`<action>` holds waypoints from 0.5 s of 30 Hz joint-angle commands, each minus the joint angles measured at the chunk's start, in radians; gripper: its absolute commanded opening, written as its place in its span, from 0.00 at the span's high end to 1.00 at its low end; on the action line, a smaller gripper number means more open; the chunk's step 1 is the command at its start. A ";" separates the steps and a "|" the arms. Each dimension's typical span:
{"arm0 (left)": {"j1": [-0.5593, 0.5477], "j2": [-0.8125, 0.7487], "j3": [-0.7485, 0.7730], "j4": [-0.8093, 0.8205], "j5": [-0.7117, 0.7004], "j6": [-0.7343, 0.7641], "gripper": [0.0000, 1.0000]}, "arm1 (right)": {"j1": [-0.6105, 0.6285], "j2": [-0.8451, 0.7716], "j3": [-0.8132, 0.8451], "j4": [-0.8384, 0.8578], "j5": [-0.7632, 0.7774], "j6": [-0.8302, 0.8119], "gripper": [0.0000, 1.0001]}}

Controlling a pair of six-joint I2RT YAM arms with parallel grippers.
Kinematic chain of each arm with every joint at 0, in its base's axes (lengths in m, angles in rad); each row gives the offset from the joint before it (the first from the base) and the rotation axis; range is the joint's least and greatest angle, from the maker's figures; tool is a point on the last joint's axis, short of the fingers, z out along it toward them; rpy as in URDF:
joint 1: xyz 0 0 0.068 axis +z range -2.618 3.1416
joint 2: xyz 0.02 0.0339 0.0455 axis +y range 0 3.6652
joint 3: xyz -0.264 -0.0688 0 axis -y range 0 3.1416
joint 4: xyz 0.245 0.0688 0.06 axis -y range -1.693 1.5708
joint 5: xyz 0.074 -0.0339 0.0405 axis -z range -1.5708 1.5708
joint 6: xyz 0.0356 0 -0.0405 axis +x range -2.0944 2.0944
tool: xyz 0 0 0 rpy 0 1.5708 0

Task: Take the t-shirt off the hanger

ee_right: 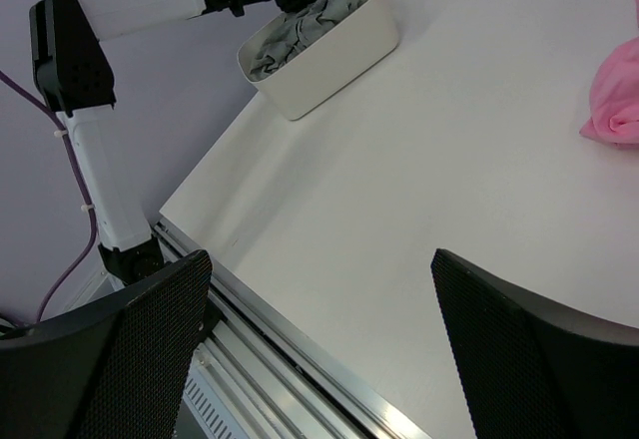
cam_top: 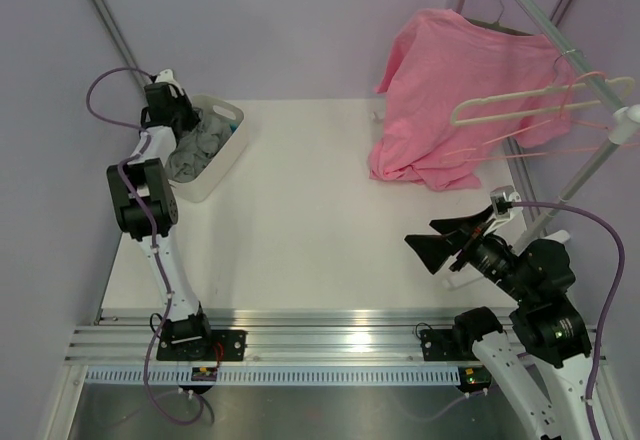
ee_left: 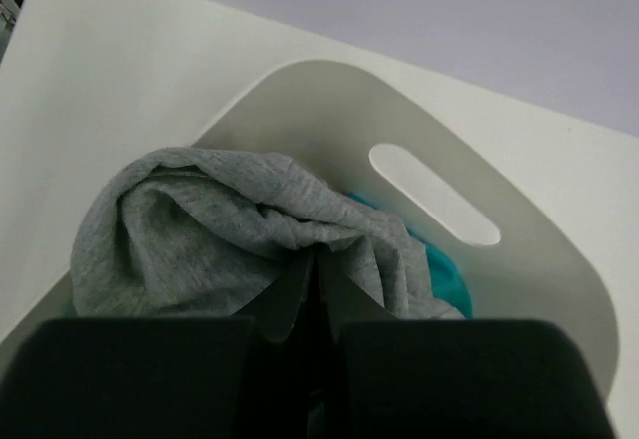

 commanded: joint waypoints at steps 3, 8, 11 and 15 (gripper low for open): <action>-0.034 0.008 -0.013 0.025 0.080 0.072 0.96 | -0.002 -0.012 0.022 -0.002 0.026 -0.006 0.01; -0.057 -0.033 -0.094 0.066 0.136 0.118 0.98 | 0.001 0.002 0.018 0.006 -0.001 -0.005 0.01; -0.088 -0.059 -0.169 0.126 0.112 0.143 0.96 | 0.000 -0.006 0.017 0.007 -0.004 -0.005 0.01; -0.091 -0.071 -0.180 0.146 0.046 0.093 0.87 | 0.000 -0.003 0.018 0.010 -0.002 -0.005 0.01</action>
